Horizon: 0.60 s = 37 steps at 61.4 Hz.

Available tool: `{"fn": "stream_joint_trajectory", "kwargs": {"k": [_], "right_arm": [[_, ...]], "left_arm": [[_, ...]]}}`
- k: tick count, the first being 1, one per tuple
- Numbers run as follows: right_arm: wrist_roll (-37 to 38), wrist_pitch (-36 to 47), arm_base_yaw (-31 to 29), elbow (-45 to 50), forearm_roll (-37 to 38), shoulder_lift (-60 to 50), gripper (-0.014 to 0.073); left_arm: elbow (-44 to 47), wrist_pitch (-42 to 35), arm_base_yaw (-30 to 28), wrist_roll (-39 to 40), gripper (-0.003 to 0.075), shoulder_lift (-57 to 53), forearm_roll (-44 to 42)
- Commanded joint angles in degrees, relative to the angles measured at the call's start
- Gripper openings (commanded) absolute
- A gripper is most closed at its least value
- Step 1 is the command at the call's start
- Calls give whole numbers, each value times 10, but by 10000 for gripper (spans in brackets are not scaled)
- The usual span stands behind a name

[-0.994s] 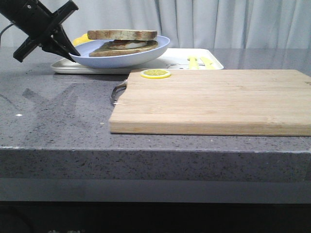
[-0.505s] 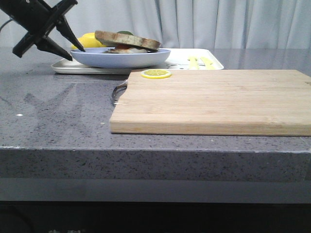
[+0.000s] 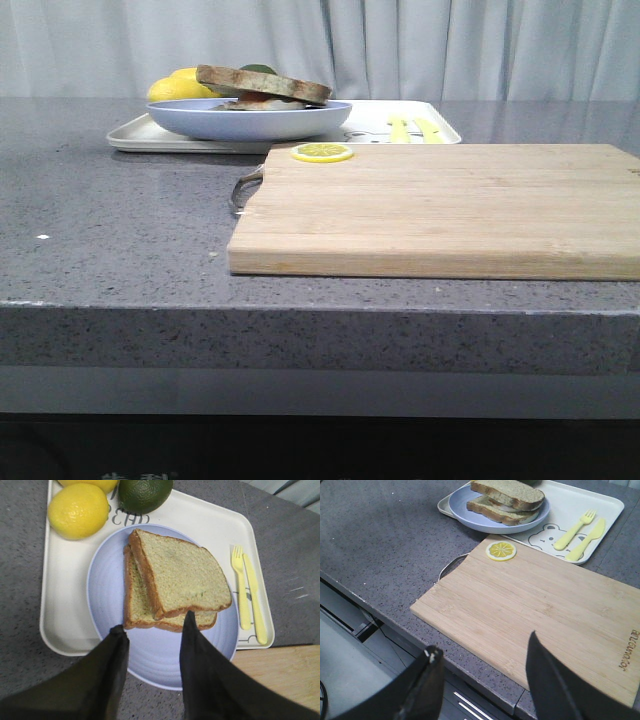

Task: Place bread and move sandwich to tray

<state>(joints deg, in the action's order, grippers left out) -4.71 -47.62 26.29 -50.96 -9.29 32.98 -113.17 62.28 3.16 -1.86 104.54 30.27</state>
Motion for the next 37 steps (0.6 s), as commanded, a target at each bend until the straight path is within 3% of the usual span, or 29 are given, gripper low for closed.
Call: {"fn": "stream_joint_trajectory", "kwargs": {"k": [1,23,37], "right_arm": [[-2,39,-3,-12,1,1,402],[-2,39,-3,-12,1,1,402],[-2,39,-3,-12,1,1,402]], "left_arm": [[19,-25,23,-6,260,-76,-20],[277,-140,113,-69,260,-322,-73],[449,-185,134,-115,260,-482,-92]]}}
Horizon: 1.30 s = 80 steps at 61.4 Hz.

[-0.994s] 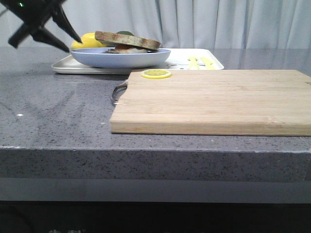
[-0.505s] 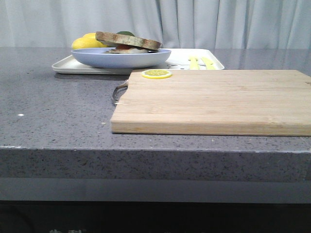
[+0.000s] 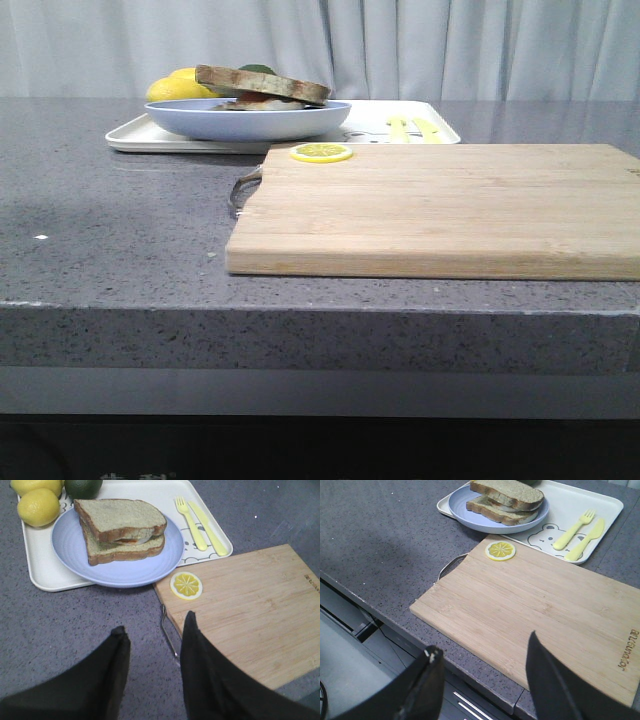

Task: Place bread and move sandwich to tray

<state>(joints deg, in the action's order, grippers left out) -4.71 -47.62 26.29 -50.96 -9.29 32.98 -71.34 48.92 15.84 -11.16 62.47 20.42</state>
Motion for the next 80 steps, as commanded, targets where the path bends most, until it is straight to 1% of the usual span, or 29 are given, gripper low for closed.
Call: {"fn": "stream_joint_trajectory", "kwargs": {"k": [1,15,24,32,41,45,48,50,52,57,60,64,65,68,80], "right_arm": [[-2,39,-3,-12,1,1,402],[-2,39,-3,-12,1,1,402],[-2,39,-3,-12,1,1,402],[-2,38,-3,-12,1,1,402],[-2,34,-3,-12,1,1,390],[-2,32,-3,-12,1,1,342],[-2,31,-3,-12,1,1,284],[-2,29,-3,-12,1,1,216],[-2,29,-3,-12,1,1,168],[-2,26,-3,-12,1,1,66],[-2,23,-3,-12,1,1,8],[-2,20,-3,-12,1,1,-64],[-2,19,-3,-12,1,1,-75],[-2,15,-3,-12,1,1,-64],[-2,14,-3,-12,1,1,-69]], "left_arm": [[40,-51,7,-28,260,-70,6],[176,-76,7,-85,260,-223,5],[244,-104,7,-89,260,-315,5],[280,-111,7,-89,260,-365,5],[301,-122,7,-89,258,-383,-2],[301,-125,7,-89,238,-383,-2],[301,-127,7,-89,200,-383,-2],[301,-130,7,-89,149,-383,-2],[301,-135,7,-89,118,-383,-2],[301,-142,7,-89,22,-383,-2],[301,-148,7,-89,-20,-383,-2],[301,-154,7,-89,-20,-383,-2],[301,-155,7,-89,-20,-383,-2],[301,-160,7,-89,-20,-383,-2],[301,-160,7,-89,-20,-383,-2]]}}
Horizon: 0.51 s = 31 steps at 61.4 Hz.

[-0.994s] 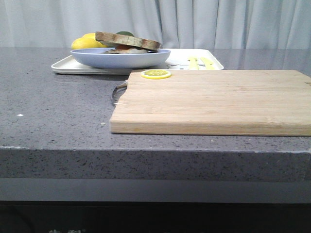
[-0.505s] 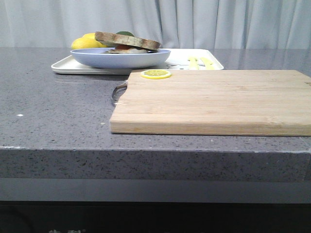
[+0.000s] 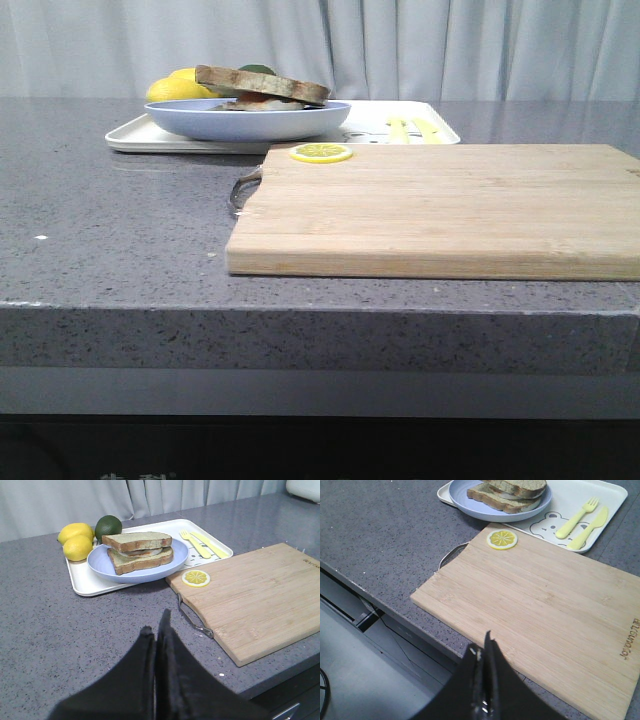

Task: Place bread and move sandwich to tray

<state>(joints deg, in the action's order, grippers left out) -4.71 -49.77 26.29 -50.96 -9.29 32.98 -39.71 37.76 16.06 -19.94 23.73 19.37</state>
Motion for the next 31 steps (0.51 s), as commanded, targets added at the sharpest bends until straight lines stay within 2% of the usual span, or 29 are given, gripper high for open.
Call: {"fn": "stream_joint_trajectory", "kwargs": {"k": [1,26,31], "right_arm": [[-2,36,-3,-12,1,1,-69],[-2,36,-3,-12,1,1,-69],[-2,35,-3,-12,1,1,-69]], "left_arm": [[-15,-48,4,-1,-20,4,8],[-14,-51,4,-1,-20,4,8],[5,-67,0,-1,-20,-26,8]]}}
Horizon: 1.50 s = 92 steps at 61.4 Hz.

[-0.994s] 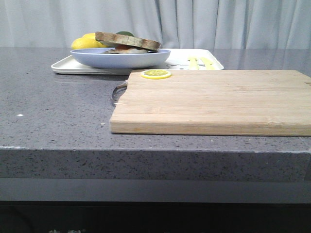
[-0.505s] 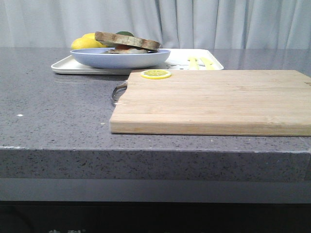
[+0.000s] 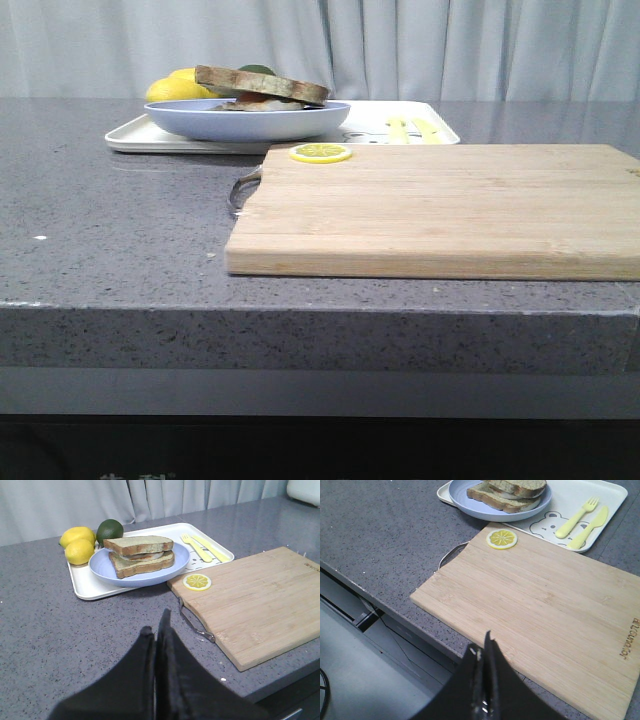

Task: Place bread and move sandwich to tray

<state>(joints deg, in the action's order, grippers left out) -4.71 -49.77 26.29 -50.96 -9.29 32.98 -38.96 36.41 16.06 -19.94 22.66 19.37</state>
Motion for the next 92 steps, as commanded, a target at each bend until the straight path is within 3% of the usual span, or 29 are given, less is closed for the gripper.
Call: {"fn": "stream_joint_trajectory", "kwargs": {"k": [1,14,27,33,38,65,92], "right_arm": [[-2,35,-3,-12,1,1,-69],[-2,34,-3,-12,1,1,-69],[-2,34,-3,-12,1,1,-69],[-2,34,-3,-12,1,1,-69],[-2,34,-3,-12,1,1,-69],[-2,34,-3,-12,1,1,-69],[-2,34,-3,-12,1,1,-69]], "left_arm": [[1,-57,-3,-1,-20,-21,10],[85,-124,-97,-1,-20,-142,-14],[161,-189,-163,23,-20,-186,-5],[196,-199,-158,171,-20,-206,-97],[223,-203,-150,250,-20,-216,-155],[394,-403,-126,257,-20,-242,-161],[393,-397,-123,257,-20,-242,-172]]}}
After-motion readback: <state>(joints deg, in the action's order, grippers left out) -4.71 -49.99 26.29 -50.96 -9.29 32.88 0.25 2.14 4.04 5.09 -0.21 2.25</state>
